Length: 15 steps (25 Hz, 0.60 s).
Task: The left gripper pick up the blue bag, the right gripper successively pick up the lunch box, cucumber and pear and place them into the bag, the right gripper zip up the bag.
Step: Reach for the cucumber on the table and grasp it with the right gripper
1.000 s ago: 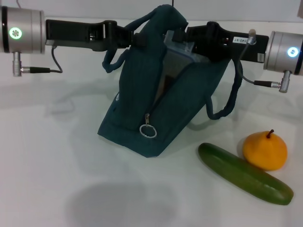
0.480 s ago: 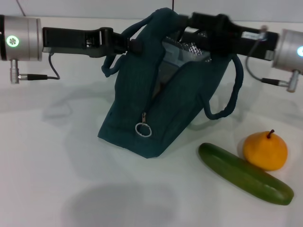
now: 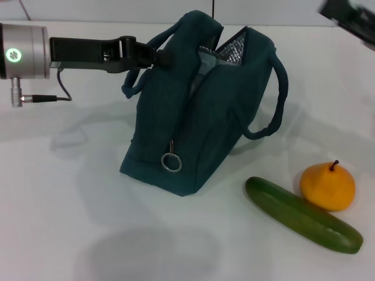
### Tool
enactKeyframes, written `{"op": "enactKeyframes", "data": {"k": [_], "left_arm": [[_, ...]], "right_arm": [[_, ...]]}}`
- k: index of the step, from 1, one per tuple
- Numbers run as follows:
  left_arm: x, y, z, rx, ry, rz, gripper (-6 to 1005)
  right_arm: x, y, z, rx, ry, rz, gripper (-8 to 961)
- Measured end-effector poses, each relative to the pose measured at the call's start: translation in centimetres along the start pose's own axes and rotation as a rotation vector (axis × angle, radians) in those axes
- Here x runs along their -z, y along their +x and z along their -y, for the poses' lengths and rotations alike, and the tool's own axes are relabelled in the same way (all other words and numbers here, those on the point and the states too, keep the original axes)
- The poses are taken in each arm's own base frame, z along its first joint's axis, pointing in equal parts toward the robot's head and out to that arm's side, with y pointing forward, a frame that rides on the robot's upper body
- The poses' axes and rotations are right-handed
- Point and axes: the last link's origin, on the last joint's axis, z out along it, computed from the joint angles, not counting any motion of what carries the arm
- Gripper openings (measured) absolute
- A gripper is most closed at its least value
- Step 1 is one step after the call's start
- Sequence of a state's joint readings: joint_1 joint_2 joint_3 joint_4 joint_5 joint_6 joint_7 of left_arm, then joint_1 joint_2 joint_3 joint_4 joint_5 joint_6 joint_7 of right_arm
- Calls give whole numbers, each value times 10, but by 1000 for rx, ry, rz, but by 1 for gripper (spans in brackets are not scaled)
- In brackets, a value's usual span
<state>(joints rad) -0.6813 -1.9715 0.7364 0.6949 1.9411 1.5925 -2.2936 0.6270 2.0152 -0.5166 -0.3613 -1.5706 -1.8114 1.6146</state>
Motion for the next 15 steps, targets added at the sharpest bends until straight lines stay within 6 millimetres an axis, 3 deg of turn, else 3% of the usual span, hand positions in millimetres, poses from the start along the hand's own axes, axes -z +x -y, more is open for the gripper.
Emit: {"op": "enactKeyframes", "data": {"k": [3,8,15], "left_arm": [[-1,-1,1,2,3,-5,44],[-5,0,4,0,21,-28,44],[-6,1,6,-18,27,-64,44]], "right_arm": [[32,17,-10,187,22,-2,584],[71,45,-20,308,117,85,582],[105,49,-44,387,155,283,579]]}}
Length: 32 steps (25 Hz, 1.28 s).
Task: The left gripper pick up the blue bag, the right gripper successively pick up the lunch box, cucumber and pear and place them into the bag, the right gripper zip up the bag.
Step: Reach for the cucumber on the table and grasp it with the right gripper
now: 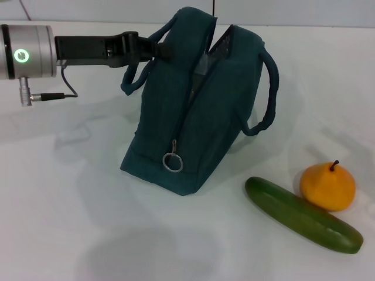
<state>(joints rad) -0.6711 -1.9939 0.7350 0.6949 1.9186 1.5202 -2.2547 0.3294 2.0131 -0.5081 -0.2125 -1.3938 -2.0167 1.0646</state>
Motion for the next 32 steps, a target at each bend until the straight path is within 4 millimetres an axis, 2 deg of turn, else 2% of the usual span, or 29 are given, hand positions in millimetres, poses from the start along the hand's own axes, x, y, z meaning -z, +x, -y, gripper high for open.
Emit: {"op": "enactKeyframes", "data": {"k": [4,8,10,13,17,19,21,25,29,32], "left_arm": [[1,-1,2,-4,9,-10,44],[5,-1,5,-1,13,-30,44],[6,-2,5,0,14,-32,44],[7,-3,6,3,17,-33,44],[8,-4,6,0,17,-29,44],[7,-4,6,-5,15,-27,44],[6,-3,5,-9,12,-26,44],[5,-2,4,-12,11,-24,44],[4,-1,4,-13,10,-25,44],[3,-1,3,-13,9,-27,44]], "right_arm": [[11,-8,1,-1,74,91,578],[17,-4,10,-23,190,119,577],[14,-1,12,-30,178,90,576],[-6,-4,14,-84,28,-56,576],[-45,-18,18,-183,-184,-394,575],[-59,-26,18,-199,-226,-545,575],[-76,-35,16,-201,-230,-747,575],[-102,-47,11,-125,-112,-1096,574],[-137,-54,2,-34,-8,-1295,574],[-166,-46,-5,6,2,-1414,574]]}}
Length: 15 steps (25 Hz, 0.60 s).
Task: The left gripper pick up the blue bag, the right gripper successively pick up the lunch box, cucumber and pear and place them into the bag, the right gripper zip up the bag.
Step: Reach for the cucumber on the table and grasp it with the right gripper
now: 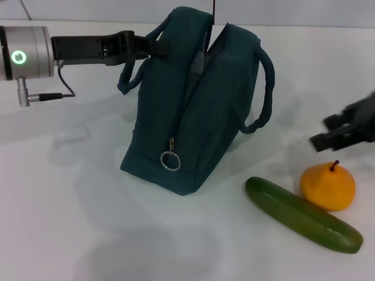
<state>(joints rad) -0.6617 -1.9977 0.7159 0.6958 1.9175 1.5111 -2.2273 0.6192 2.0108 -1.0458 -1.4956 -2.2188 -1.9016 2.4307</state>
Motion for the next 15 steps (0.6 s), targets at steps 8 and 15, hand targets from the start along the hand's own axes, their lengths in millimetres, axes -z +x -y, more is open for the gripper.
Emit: {"op": "enactKeyframes", "data": {"k": [8,15], "left_arm": [[-3,0,-2,5,-9,-1,44],[-3,-1,-2,8,-9,-3,44]], "right_arm": [[-43,-69,-21,-15,38,-304,575],[-54,-75,-22,-69,26,-371,579]]}}
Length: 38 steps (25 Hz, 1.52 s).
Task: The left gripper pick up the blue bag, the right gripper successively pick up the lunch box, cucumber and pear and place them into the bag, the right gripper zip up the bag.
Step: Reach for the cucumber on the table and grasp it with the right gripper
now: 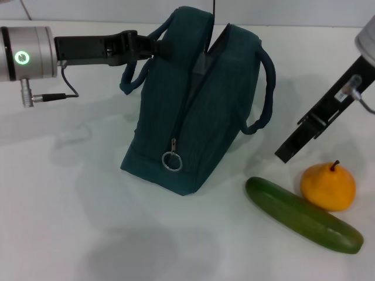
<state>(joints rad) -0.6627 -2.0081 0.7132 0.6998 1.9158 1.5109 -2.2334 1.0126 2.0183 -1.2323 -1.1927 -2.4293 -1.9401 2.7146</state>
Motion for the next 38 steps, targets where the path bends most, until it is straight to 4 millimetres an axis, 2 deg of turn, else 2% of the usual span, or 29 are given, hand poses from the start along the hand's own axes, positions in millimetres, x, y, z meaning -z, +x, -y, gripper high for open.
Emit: {"op": "enactKeyframes", "data": {"k": [5,7,16,30,38], "left_arm": [[-1,1,-1,-6,-3,1,44],[-2,1,-1,-8,-2,-2,44],[-2,4,0,-21,8,-12,44],[-1,0,3,-14,14,-15,44],[-1,-1,3,-13,15,-16,44]], "right_arm": [[-25,3,3,-21,-15,-86,583],[-35,1,0,-2,-4,-125,637],[-49,-8,-2,58,67,-153,861],[-88,-2,-9,161,118,-202,857],[-101,2,-15,200,121,-228,855]]}}
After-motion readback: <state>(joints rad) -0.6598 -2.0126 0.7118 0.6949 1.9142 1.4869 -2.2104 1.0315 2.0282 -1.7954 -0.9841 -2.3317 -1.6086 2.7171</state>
